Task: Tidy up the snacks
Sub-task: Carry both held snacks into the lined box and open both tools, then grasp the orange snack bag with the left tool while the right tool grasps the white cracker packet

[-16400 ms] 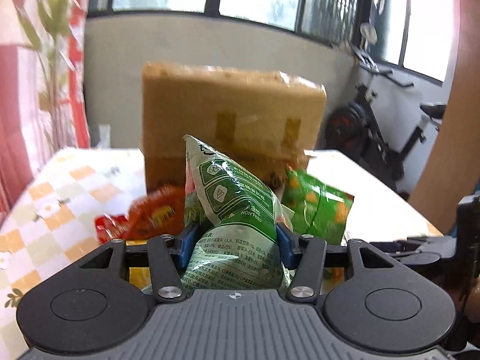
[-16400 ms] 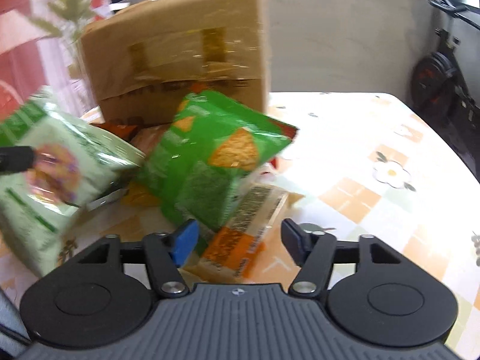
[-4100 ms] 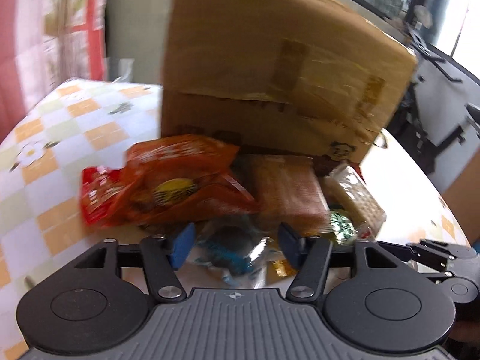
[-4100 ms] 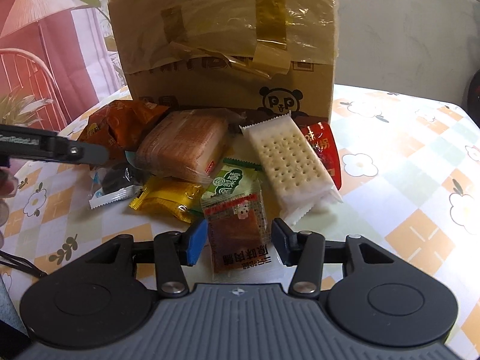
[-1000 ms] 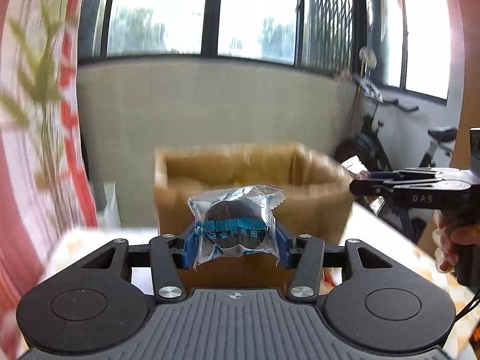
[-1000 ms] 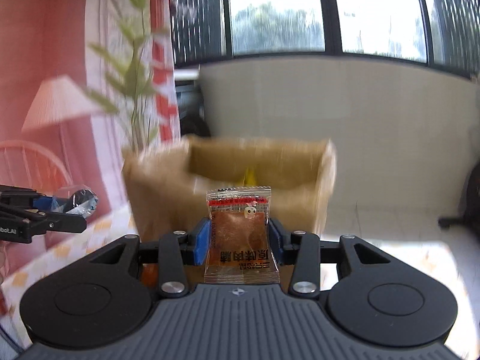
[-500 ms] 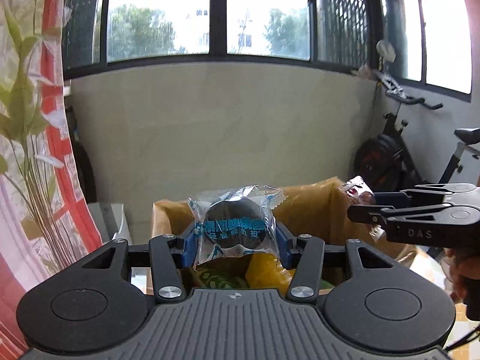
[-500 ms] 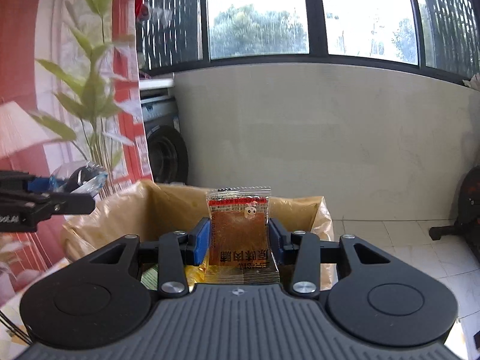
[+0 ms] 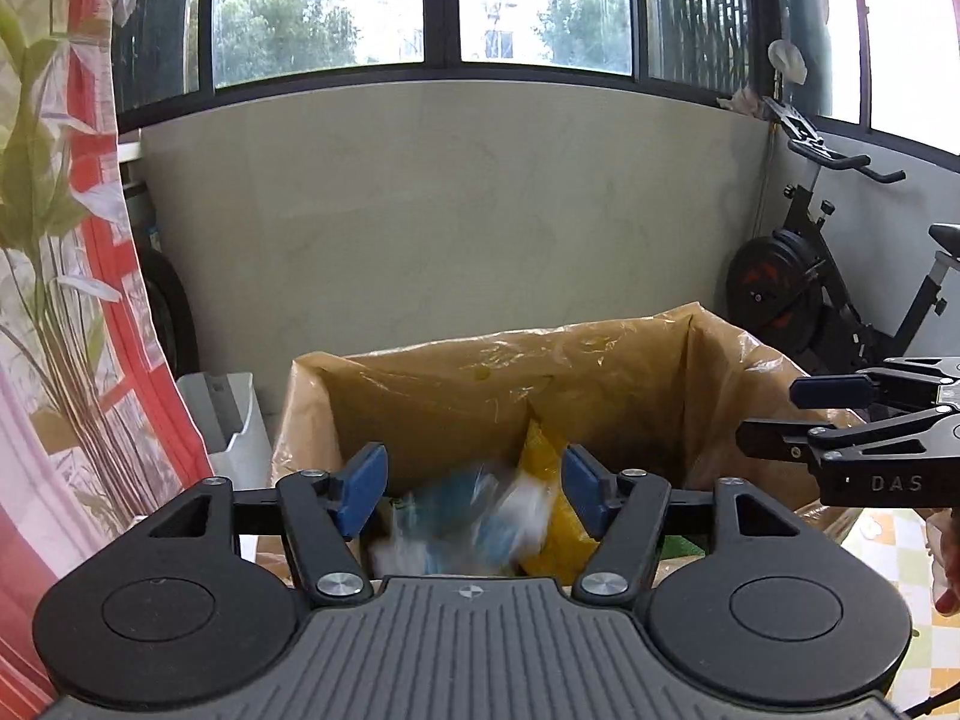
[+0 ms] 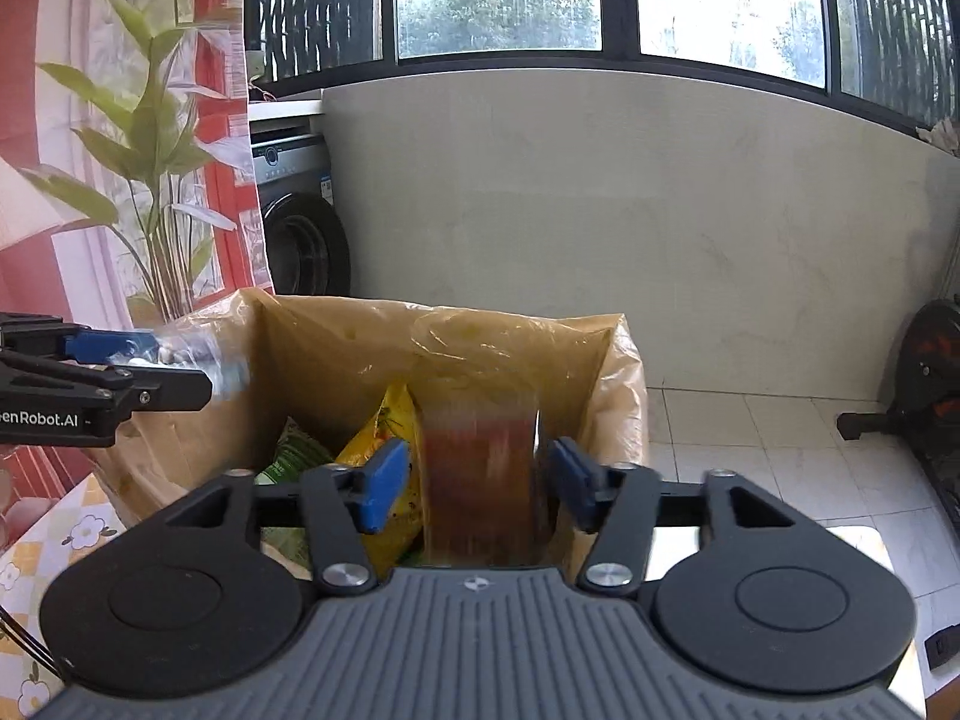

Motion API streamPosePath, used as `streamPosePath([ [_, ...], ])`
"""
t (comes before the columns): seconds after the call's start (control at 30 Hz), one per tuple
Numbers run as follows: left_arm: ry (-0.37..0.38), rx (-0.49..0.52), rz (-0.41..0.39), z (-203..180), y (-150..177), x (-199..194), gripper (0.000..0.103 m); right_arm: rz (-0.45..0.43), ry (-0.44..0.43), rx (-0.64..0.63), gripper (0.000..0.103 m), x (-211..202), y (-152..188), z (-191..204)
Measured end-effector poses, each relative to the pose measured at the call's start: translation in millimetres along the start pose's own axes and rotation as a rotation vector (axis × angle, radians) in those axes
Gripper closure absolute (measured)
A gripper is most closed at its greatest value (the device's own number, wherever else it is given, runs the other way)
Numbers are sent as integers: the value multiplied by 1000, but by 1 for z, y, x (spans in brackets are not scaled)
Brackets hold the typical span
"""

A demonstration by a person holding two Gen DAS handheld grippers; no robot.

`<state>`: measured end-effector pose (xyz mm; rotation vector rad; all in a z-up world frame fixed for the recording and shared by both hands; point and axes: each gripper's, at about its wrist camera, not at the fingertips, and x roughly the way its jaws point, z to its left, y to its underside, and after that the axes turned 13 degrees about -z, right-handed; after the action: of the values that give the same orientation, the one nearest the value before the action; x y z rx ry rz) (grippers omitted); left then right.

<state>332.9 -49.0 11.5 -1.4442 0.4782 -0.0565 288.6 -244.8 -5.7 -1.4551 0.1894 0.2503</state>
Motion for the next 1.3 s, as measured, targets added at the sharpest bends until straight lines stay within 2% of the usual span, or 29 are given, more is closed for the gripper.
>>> streamPosePath([
  [0.13, 4, 0, -36, 3, -1, -11, 25, -22, -18, -3, 33, -13, 1, 0],
  [0.43, 11, -48, -87, 11, 3, -51, 25, -77, -56, 8, 32, -44, 4, 11],
  [0.73, -21, -91, -114, 31, 36, -106, 25, -123, -99, 38, 32, -74, 23, 15],
  [0.93, -67, -113, -43, 46, 78, -125, 26, -99, -106, 42, 32, -88, 58, 9],
  [1.2, -118, -202, 93, 57, 139, -129, 27, 40, -81, 12, 33, -86, 121, 8],
  [1.3, -130, -221, 133, 59, 155, -127, 31, 92, -89, -4, 34, -81, 140, 14],
])
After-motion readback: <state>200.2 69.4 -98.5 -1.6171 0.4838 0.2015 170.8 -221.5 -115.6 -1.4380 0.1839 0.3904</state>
